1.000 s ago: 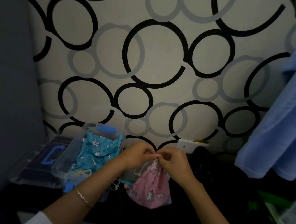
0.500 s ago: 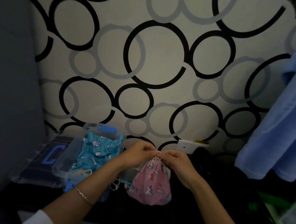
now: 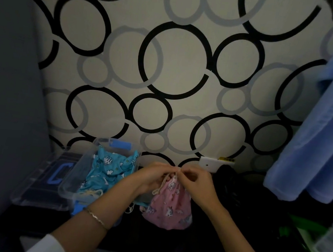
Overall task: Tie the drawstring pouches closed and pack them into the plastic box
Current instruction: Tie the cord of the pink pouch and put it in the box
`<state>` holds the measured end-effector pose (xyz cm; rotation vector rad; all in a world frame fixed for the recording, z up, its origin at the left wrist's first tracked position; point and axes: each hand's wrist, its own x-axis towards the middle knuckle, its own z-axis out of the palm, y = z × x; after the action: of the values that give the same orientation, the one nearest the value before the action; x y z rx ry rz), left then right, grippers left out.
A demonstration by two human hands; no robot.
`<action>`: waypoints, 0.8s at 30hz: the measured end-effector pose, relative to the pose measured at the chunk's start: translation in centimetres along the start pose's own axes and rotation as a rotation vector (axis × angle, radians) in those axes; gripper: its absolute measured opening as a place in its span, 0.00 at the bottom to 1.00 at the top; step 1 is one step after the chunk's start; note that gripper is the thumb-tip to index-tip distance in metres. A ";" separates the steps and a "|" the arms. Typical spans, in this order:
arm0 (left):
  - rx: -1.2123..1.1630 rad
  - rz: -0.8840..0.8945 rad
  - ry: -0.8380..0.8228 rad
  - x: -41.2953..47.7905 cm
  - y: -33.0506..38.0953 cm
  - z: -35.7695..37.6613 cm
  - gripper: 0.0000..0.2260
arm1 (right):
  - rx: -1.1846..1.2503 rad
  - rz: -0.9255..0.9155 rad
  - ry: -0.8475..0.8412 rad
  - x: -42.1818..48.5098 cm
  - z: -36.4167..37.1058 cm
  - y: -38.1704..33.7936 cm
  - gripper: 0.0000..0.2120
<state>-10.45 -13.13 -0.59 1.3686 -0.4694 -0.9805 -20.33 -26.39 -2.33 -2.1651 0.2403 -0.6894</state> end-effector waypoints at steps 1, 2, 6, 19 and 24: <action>0.002 -0.002 0.007 -0.1 0.1 0.1 0.10 | -0.007 -0.028 -0.006 -0.1 0.0 0.1 0.09; 0.003 -0.002 0.013 -0.1 0.2 0.2 0.10 | -0.010 -0.046 -0.014 -0.2 0.0 0.2 0.07; 0.073 0.003 0.046 -0.3 0.4 0.3 0.08 | -0.137 -0.079 -0.079 -0.1 -0.1 0.2 0.06; 0.589 0.190 0.113 0.2 -0.1 -0.6 0.07 | -0.768 -0.264 -0.013 0.0 -1.2 -0.8 0.15; 0.971 0.336 0.221 0.1 -0.3 -1.9 0.05 | -0.791 -0.206 -0.019 0.1 -2.7 0.3 0.13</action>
<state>-9.07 -12.05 -1.26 2.1297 -1.0426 -0.2834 -21.77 -28.42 -1.14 -2.9817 0.3193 -0.7699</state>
